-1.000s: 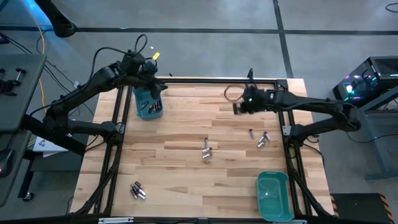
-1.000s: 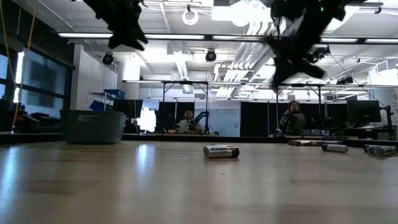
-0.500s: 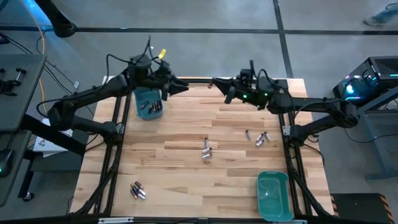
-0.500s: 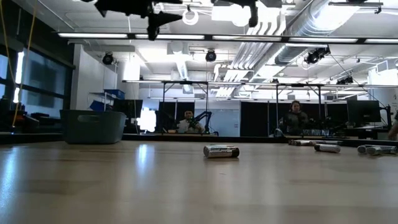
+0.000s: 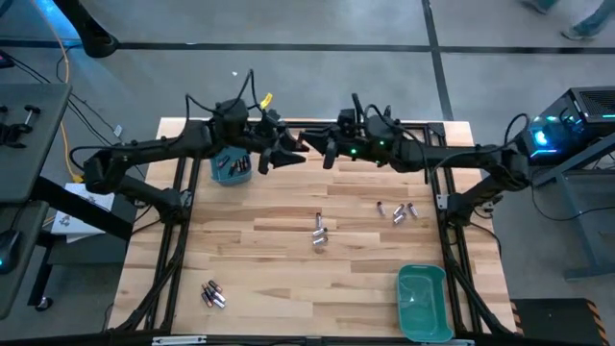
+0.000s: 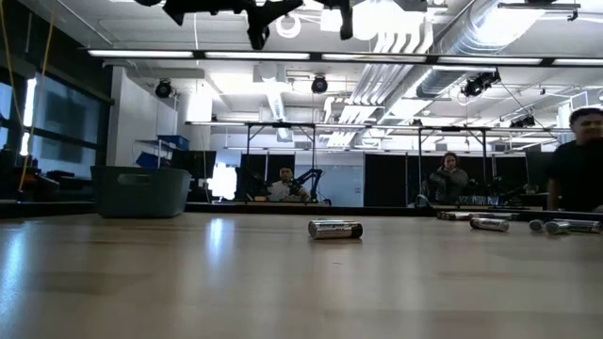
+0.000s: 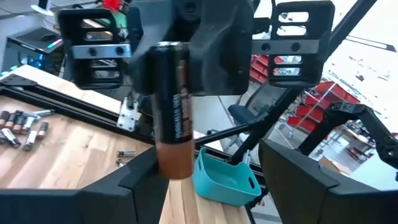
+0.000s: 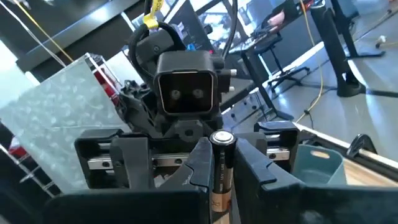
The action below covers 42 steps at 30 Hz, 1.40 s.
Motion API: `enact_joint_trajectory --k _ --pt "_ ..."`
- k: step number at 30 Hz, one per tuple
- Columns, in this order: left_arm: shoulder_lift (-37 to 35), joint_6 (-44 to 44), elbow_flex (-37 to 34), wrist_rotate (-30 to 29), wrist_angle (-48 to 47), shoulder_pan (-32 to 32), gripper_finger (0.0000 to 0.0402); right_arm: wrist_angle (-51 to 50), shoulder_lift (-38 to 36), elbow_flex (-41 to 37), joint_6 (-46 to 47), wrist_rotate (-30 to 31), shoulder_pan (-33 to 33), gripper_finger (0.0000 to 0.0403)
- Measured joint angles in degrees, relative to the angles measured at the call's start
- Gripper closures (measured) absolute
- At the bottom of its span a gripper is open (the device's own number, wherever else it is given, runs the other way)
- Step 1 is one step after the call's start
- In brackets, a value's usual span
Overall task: Sort batteries
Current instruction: Put the black battery into the blue bin
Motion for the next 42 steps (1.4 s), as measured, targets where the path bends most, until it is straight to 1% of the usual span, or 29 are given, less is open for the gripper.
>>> enact_joint_trajectory --k 5,14,16,21,24,26,29,31,34,36,38,40,42 --pt "0.0 0.0 0.0 -0.1 -0.2 -0.1 0.0220 -0.3 0.0 -0.2 1.2 -0.1 0.0 0.0385" --pt "0.1 0.0 0.0 -0.3 -0.6 0.0 0.0348 -0.6 -0.1 -0.2 1.4 -1.3 0.1 0.0384" --pt "0.1 0.3 0.0 -0.1 -0.7 0.0 0.0370 -1.1 -0.1 -0.2 2.0 -2.0 0.1 0.0381" --pt "-0.2 0.7 0.0 -0.3 -1.0 0.0 0.0371 -2.2 -0.1 -0.2 3.2 -4.2 0.0 0.0355" --pt "-0.2 0.5 0.0 -0.8 -1.4 -0.1 0.0371 -2.7 -0.2 -0.2 4.0 -4.7 0.0 0.0328" --pt "-0.6 0.7 0.0 -2.2 -3.5 -0.1 0.0371 -3.6 -0.2 -0.4 4.7 -4.7 -0.3 0.0306" --pt "-1.8 3.4 0.1 -6.9 -10.0 0.0 0.0371 -4.3 -0.7 -0.6 4.8 -4.8 -1.4 0.0272" --pt "-3.1 5.8 0.1 -12.1 -16.0 0.1 0.0371 -4.4 -1.7 -0.5 5.3 -4.8 -2.3 0.0255" --pt "-6.6 8.0 0.1 -19.2 -26.2 1.5 0.0371 -5.6 -3.0 -0.4 6.2 -4.6 -3.5 0.0242" --pt "-8.5 8.7 0.3 -23.4 -34.7 3.6 0.0371 -6.5 -3.4 -0.5 5.5 -4.6 -3.8 0.0239" --pt "-9.5 9.0 0.2 -27.7 -45.5 6.2 0.0371 -6.1 -3.5 -0.5 4.8 -4.6 -3.9 0.0239" --pt "-9.6 9.1 0.1 -31.0 -56.3 9.5 0.0371 -6.1 -3.6 -0.5 4.7 -4.6 -3.9 0.0238" --pt "-8.7 9.5 0.1 -32.7 -65.4 13.3 0.0371 -6.6 -3.3 -0.4 4.5 -4.2 -3.9 0.0238"
